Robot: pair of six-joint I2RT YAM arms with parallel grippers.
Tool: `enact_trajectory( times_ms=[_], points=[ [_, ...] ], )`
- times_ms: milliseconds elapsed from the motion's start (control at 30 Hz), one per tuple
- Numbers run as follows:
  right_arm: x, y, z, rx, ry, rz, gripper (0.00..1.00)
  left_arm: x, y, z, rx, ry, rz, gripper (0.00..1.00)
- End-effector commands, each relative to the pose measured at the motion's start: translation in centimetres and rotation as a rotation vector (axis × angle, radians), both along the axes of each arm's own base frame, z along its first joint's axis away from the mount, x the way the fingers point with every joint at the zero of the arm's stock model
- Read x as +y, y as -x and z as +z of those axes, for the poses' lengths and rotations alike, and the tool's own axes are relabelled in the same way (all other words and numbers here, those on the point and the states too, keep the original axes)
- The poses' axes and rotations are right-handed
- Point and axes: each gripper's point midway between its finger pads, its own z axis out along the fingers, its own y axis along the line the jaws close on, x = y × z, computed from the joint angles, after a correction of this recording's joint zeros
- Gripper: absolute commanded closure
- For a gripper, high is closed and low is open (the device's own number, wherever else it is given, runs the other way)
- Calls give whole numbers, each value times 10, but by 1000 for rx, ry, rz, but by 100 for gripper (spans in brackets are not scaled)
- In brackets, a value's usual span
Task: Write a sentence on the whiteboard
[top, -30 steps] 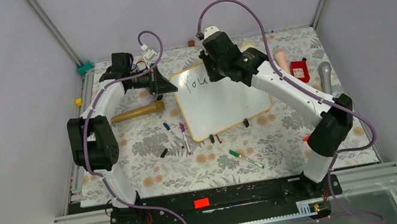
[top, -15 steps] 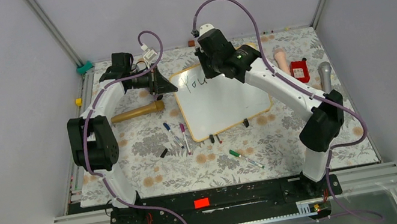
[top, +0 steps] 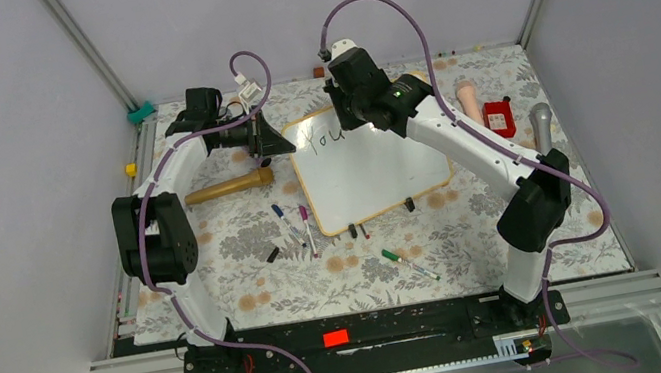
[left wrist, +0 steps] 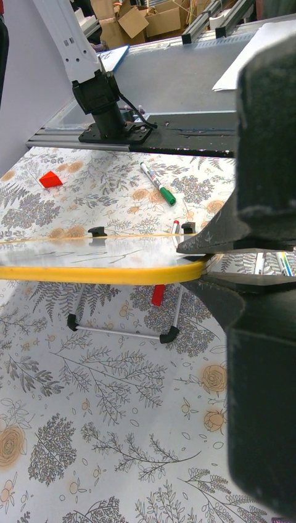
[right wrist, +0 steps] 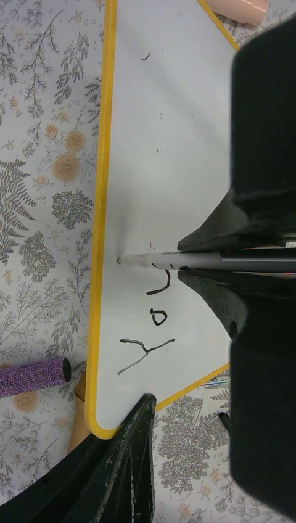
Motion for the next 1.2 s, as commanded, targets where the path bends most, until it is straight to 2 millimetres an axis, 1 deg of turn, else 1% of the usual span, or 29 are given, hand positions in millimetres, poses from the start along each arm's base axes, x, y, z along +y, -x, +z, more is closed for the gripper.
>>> enact_trajectory(
  times_ms=[0, 233, 467, 600, 733, 833, 933, 1033, 1167],
  points=[
    [-14, -11, -2, -18, 32, -46, 100, -8, 19, -39, 7, -97, -47, 100],
    [-17, -5, -4, -6, 30, -44, 100, -8, 18, -40, 6, -98, -47, 100],
    [-20, -3, -4, -6, 34, -47, 100, -8, 19, -40, 3, -99, -46, 100],
    [-20, -2, 4, -20, 20, -44, 100, -7, 18, -40, 0, -101, -45, 100],
    [-24, 6, 14, -38, 18, -18, 100, -7, 18, -40, 3, -101, -45, 100],
    [-31, 11, 13, -57, 23, -23, 100, -7, 18, -40, 2, -102, -44, 100],
    [-37, 13, 9, -54, 23, -32, 100, -7, 18, -40, 0, -102, -44, 100],
    [-39, 12, 5, -47, 26, -39, 100, -7, 17, -40, 2, -102, -44, 100],
    [-37, 9, 3, -42, 24, -38, 100, -7, 18, -41, 6, -103, -44, 100]
  ],
)
